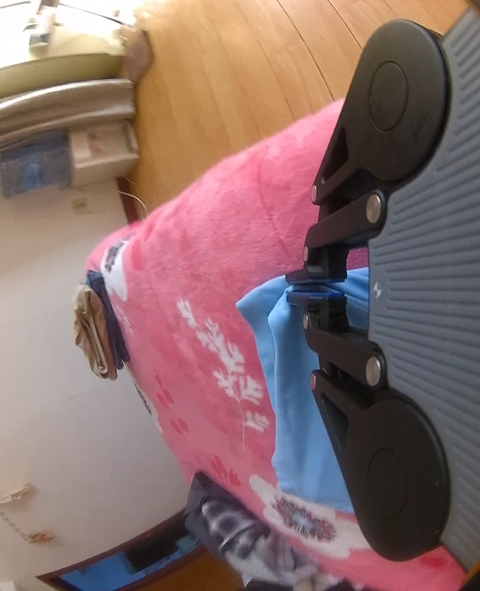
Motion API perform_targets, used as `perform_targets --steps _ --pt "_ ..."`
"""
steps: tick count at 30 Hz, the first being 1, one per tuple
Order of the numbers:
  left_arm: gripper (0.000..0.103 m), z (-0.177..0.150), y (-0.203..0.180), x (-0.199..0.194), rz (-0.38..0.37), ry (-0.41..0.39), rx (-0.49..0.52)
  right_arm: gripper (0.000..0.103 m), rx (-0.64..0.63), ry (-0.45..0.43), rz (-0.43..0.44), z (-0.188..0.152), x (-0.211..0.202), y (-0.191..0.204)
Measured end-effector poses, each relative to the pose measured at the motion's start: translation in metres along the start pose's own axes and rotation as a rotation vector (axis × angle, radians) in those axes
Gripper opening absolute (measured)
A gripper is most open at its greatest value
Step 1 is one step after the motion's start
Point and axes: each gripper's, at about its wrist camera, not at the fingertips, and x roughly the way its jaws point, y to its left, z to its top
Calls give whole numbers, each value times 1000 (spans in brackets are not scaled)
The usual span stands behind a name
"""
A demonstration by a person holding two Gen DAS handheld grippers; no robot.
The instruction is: Fold clothes
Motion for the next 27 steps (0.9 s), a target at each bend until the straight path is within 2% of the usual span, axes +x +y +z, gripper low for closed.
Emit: perform_targets --steps 3,5,7,9,12,17,18,21,27 --pt "50 0 0 0 -2 0 0 7 90 4 69 6 -16 -13" --pt "50 1 1 0 -4 0 0 12 99 4 111 7 -33 -14" --pt "50 2 2 0 -6 1 -2 24 58 28 139 3 -47 -8" --pt "50 3 2 0 -7 4 -4 29 5 59 154 -4 -59 -1" --pt "50 3 2 0 -5 8 -6 30 -96 120 137 -17 -64 12" --pt "53 4 1 -3 0 13 -6 30 -210 168 95 -38 -62 25" --pt "53 4 1 -3 1 13 -3 26 -219 175 92 -40 -61 25" --pt "55 4 0 -3 4 13 6 7 -251 167 65 -44 -61 29" --pt "57 3 1 -5 5 14 13 4 -123 99 59 -45 -79 13"
